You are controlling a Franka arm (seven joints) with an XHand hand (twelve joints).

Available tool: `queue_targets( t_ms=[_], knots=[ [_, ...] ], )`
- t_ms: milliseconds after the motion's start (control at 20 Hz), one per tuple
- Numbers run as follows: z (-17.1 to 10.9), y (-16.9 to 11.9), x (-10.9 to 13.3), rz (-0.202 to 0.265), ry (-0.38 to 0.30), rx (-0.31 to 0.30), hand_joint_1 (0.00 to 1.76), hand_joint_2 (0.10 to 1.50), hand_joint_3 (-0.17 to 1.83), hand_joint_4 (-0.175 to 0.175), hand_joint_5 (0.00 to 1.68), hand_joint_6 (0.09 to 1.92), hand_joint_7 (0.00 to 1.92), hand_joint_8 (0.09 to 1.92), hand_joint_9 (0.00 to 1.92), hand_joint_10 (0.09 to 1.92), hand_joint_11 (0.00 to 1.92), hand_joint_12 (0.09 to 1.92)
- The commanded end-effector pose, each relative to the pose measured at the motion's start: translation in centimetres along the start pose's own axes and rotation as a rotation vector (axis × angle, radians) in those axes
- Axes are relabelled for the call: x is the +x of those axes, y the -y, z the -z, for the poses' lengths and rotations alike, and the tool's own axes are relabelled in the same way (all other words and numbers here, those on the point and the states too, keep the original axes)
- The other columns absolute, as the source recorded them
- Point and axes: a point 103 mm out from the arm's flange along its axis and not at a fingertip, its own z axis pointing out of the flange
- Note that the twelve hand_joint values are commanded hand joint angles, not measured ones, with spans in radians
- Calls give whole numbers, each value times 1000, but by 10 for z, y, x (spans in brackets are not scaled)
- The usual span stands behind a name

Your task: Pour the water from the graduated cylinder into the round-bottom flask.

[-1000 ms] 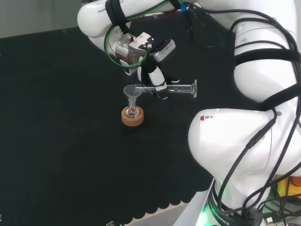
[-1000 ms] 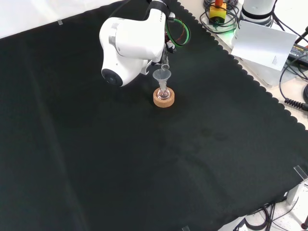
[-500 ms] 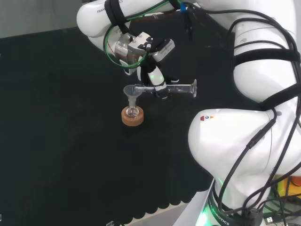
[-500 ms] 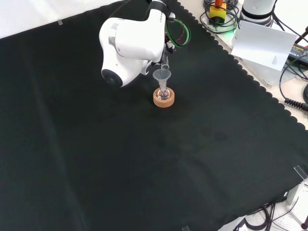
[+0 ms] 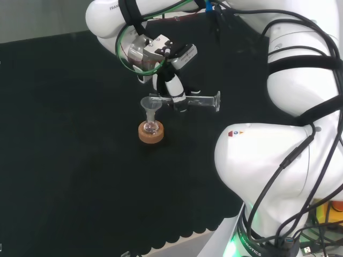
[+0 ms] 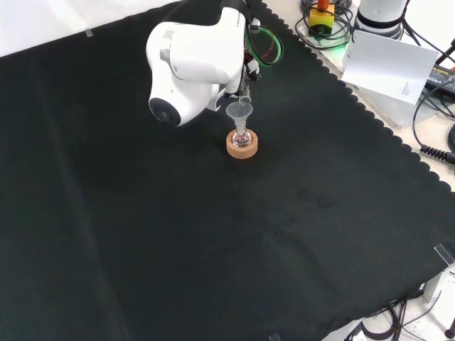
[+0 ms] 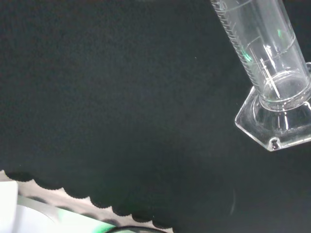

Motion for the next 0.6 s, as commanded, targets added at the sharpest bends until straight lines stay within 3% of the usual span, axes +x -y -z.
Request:
queue_targets(
  t_ms=[50, 400, 600],
  knots=[
    [3, 5, 5, 22, -14, -62, 1141, 1121, -6, -146, 993, 998, 1313, 264, 1512, 87, 1387, 664],
    [1, 10, 3, 41, -24, -118, 1141, 1120, -6, -147, 993, 998, 1314, 262, 1512, 87, 1387, 664],
    [-4, 12, -4, 65, -47, -198, 1141, 1120, -6, -147, 993, 997, 1315, 260, 1513, 87, 1387, 663]
  ],
)
